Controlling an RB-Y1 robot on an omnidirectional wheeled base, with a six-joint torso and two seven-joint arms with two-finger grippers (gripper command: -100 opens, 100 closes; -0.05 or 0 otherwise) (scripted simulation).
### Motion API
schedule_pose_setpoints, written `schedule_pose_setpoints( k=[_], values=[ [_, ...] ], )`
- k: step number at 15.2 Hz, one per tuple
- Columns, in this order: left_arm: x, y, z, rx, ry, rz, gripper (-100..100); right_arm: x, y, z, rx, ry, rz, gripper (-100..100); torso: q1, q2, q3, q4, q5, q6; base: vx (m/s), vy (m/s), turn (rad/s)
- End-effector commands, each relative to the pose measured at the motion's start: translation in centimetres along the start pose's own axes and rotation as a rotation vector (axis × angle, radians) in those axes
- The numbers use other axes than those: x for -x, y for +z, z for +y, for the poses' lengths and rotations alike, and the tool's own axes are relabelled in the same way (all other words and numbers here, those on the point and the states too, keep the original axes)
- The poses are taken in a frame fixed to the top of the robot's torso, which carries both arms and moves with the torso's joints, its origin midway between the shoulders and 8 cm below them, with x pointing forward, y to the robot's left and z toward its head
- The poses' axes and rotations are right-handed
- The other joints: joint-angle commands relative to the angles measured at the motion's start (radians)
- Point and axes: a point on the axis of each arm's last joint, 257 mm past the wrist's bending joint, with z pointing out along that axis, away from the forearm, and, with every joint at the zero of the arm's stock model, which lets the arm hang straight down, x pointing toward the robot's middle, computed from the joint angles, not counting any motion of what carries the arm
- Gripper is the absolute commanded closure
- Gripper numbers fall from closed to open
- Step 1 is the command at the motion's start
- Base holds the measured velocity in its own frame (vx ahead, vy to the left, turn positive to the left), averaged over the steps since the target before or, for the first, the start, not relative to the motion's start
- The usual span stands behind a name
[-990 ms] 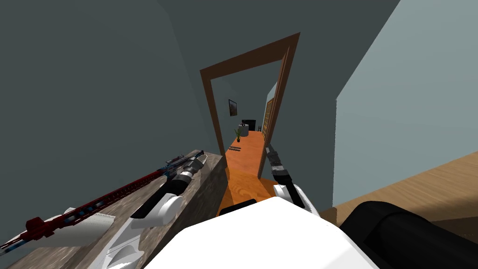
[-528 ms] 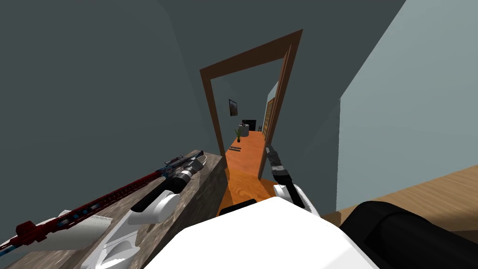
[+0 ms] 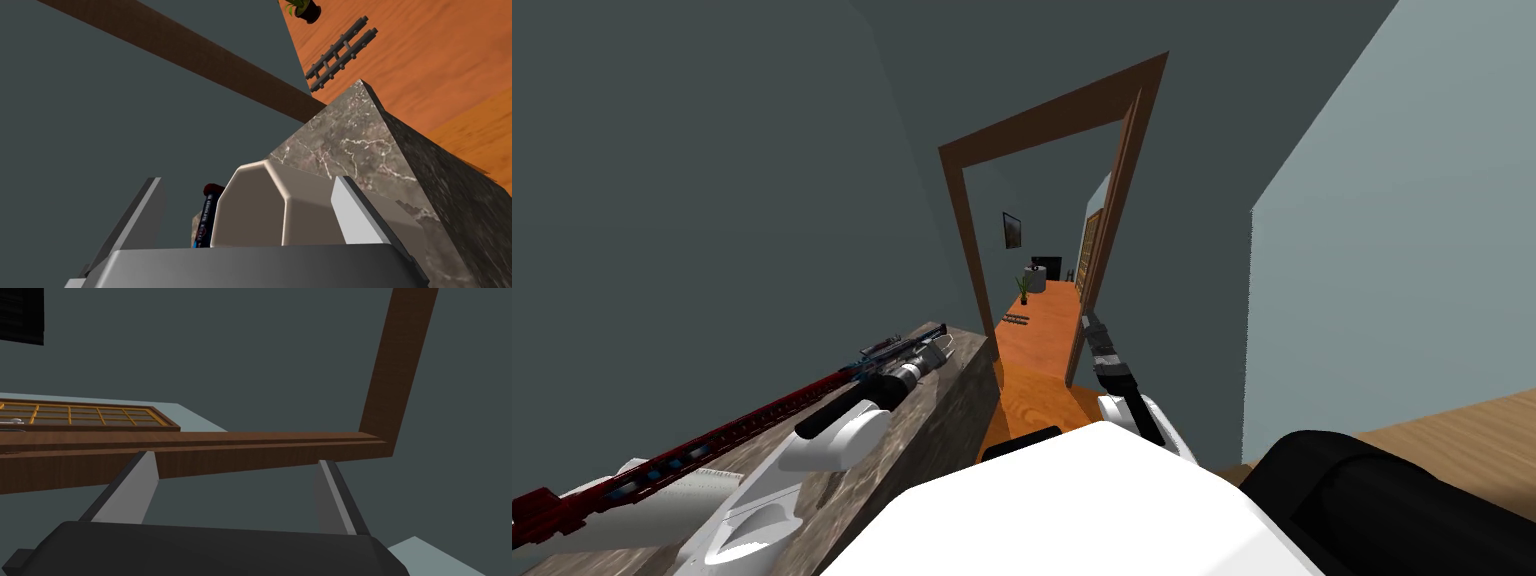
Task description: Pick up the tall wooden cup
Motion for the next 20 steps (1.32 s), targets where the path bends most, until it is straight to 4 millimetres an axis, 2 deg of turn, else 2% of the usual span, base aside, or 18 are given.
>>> schedule_pose_setpoints(
  k=[1, 4, 5, 7, 9, 11, 13, 15, 17, 20],
  values=[
    [0.2, 0.1, -0.1, 0.039, -0.033, -0.006, -100, 0.0, 0.0, 0.0, 0.0, 0.0, 0.0, 0, 0.0, 0.0, 0.0, 0.0, 0.0, 0.0, 0.024, -0.014, 0.02],
    [0.9, 0.0, 0.9, 0.081, -0.033, -0.033, -100, 0.0, 0.0, 0.0, 0.0, 0.0, 0.0, 0, 0.0, 0.0, 0.0, 0.0, 0.0, 0.0, 0.029, -0.015, 0.012],
    [0.9, 0.0, 0.6, 0.106, -0.064, -0.033, -100, 0.0, 0.0, 0.0, 0.0, 0.0, 0.0, 0, 0.0, 0.0, 0.0, 0.0, 0.0, 0.0, 0.031, -0.017, 0.019],
    [1.5, -0.1, 1.5, 0.14, -0.064, -0.056, -100, 0.0, 0.0, 0.0, 0.0, 0.0, 0.0, 0, 0.0, -0.001, 0.0, 0.0, 0.0, 0.0, 0.037, -0.019, 0.017],
    [1.7, -0.2, 1.4, 0.173, -0.094, -0.064, -100, 0.0, 0.0, 0.0, 0.0, 0.0, 0.0, 0, 0.0, 0.0, 0.0, 0.0, 0.0, 0.0, 0.023, -0.012, 0.01],
    [2.2, -0.4, 2.2, 0.205, -0.093, -0.086, -100, 0.0, 0.0, 0.0, 0.0, 0.0, 0.0, 0, 0.0, -0.001, 0.0, 0.0, 0.0, 0.0, 0.032, -0.02, 0.018],
    [2.3, -0.6, 2.0, 0.235, -0.123, -0.094, -100, 0.0, 0.0, 0.0, 0.0, 0.0, 0.0, 0, 0.0, 0.0, 0.0, 0.0, 0.0, 0.0, 0.025, -0.017, 0.011],
    [2.8, -0.8, 2.8, 0.266, -0.121, -0.116, -100, 0.0, 0.0, 0.0, 0.0, 0.0, 0.0, 0, -0.001, -0.001, 0.0, 0.0, 0.0, 0.0, 0.04, -0.021, 0.018],
    [2.9, -1.0, 2.5, 0.296, -0.15, -0.126, -100, 0.0, 0.0, 0.0, 0.0, 0.0, 0.0, 0, 0.0, 0.0, 0.0, 0.0, 0.0, 0.0, 0.028, -0.011, 0.009],
    [3.4, -1.4, 3.4, 0.328, -0.148, -0.149, -100, 0.0, 0.0, 0.0, 0.0, 0.0, 0.0, 0, 0.0, -0.001, -0.001, 0.0, 0.0, 0.0, 0.035, -0.017, 0.011]
  ],
)
